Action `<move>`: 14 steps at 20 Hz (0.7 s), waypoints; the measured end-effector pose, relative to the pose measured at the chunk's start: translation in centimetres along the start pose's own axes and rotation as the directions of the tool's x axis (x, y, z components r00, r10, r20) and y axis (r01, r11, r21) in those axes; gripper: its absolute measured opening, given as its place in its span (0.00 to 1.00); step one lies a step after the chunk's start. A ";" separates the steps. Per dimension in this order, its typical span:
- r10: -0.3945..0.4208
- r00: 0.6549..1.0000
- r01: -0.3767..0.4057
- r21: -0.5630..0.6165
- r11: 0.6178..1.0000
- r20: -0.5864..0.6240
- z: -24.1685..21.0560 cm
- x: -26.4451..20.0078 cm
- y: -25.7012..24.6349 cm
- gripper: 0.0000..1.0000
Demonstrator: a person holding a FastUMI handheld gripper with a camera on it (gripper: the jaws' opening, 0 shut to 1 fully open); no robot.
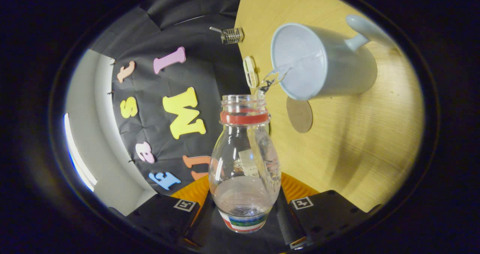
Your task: Take the bottle from table, then pour the juice into the cup, finally place the bottle on the coaster
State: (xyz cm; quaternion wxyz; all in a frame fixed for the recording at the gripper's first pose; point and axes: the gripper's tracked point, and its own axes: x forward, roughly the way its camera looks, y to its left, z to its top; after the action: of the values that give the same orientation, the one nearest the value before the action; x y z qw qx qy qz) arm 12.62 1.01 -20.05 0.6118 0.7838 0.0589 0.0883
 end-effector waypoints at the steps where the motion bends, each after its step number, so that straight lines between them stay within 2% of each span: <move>1: 0.001 1.000 -0.001 0.004 1.000 -0.002 0.0 0.0 0.0 0.77; 14: 0.032 0.999 -0.032 0.085 0.996 0.002 0.8 -0.4 0.8 0.77</move>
State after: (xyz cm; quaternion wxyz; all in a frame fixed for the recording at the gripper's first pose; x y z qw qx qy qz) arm 12.34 -0.03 -19.50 0.5764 0.8101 0.0498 0.0950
